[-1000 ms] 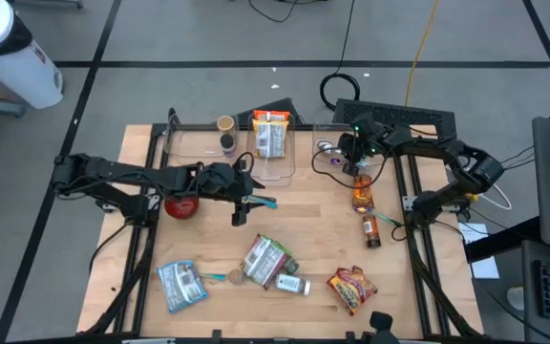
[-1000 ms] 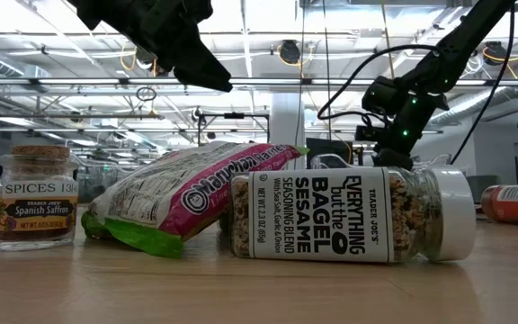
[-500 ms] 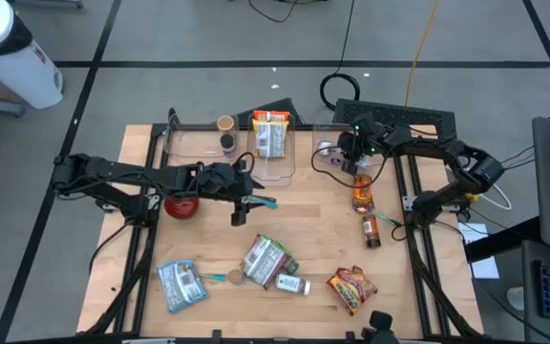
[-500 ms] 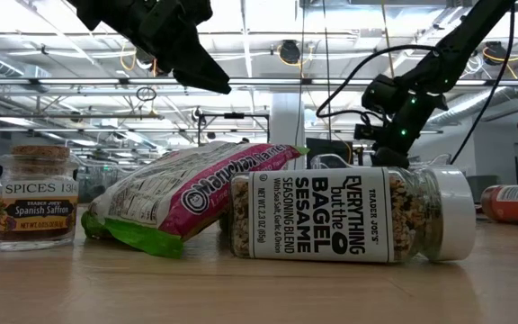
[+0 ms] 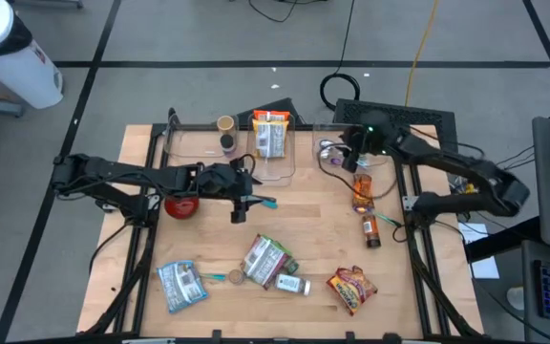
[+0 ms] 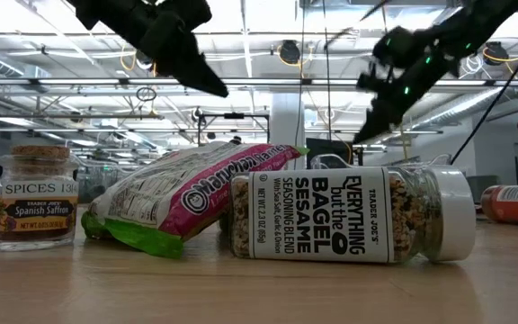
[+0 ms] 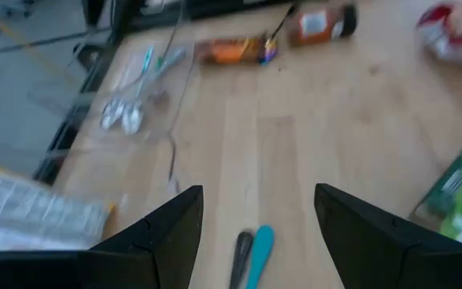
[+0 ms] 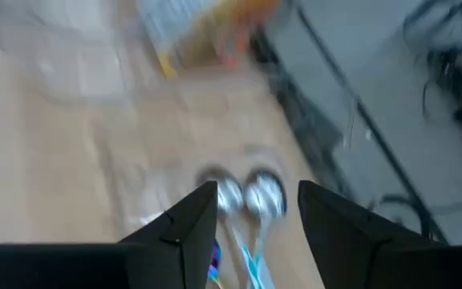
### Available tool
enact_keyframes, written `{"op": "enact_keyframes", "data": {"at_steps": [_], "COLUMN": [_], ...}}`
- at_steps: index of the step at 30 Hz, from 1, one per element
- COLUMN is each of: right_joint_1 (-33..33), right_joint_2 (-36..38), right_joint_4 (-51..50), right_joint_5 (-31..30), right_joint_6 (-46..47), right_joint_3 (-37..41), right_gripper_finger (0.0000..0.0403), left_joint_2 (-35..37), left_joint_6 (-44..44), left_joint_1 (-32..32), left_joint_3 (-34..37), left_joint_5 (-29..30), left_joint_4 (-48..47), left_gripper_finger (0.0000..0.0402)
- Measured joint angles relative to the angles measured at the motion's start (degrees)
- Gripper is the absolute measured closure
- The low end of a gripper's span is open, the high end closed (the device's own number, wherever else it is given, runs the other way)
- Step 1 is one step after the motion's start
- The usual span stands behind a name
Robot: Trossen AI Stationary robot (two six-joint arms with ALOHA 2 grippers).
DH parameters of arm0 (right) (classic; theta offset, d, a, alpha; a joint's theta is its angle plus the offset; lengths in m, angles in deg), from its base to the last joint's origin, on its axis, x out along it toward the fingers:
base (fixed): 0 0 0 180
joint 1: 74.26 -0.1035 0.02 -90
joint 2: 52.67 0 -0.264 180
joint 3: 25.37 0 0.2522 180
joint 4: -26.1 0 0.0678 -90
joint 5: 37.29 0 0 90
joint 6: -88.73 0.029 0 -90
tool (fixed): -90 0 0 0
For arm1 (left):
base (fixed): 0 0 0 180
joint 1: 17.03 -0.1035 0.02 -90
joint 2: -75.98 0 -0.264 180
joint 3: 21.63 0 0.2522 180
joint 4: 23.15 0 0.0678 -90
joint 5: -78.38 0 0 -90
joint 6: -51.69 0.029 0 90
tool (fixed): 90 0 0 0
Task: Pick & Place Food Item
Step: Put the black spoon into the right transparent bin
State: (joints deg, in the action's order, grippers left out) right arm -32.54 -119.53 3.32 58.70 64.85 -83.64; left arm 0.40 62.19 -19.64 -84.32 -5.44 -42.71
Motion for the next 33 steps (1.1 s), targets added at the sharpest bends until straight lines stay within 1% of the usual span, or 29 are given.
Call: {"op": "enact_keyframes", "data": {"at_steps": [4,6,9,11,13,15,19,22,27,33], "right_joint_1": [-4.8,-7.6,-12.2,-15.9,-19.7,-23.4,-30.4,-34.2,-37.7,-38.5], "right_joint_2": [7.4,10.0,11.8,11.6,10.6,9.1,4.7,0.9,-3.9,-6.6], "right_joint_4": [0.2,0.3,0.2,0.3,1.9,5.5,15.4,24.1,34.6,36.2], "right_joint_5": [0.4,2.6,6.6,7.5,7.5,6.9,1.8,-0.5,-1.7,-1.7], "right_joint_6": [4.2,7.4,13.2,16.6,19.6,22.4,26.7,29.1,31.0,30.6], "right_joint_3": [0.0,0.0,0.0,0.0,0.6,2.2,6.5,9.8,13.3,13.8], "right_gripper_finger": [0.0230,0.0229,0.0229,0.0229,0.0229,0.0229,0.0229,0.0229,0.0229,0.0229], "left_joint_2": [0.7,0.6,0.3,-0.4,-0.7,-1.3,-3.0,-4.4,-6.5,-9.6], "left_joint_6": [-0.1,-0.1,-0.1,-0.4,-0.3,0.6,3.5,3.9,2.2,0.9], "left_joint_1": [0.0,0.0,-0.7,-1.4,-2.1,-3.0,-5.2,-7.6,-10.9,-13.7], "left_joint_3": [0.0,0.0,0.0,0.0,0.1,0.0,2.1,4.5,6.7,7.7], "left_joint_5": [1.6,1.9,1.8,1.4,0.2,-1.3,-2.9,-3.9,-4.2,-4.7], "left_joint_4": [-4.5,-7.7,-10.8,-13.1,-15.4,-15.5,-15.6,-16.1,-14.1,-11.7], "left_gripper_finger": [0.0153,0.0153,0.0153,0.0153,0.0153,0.0153,0.0153,0.0153,0.0153,0.0153]}}
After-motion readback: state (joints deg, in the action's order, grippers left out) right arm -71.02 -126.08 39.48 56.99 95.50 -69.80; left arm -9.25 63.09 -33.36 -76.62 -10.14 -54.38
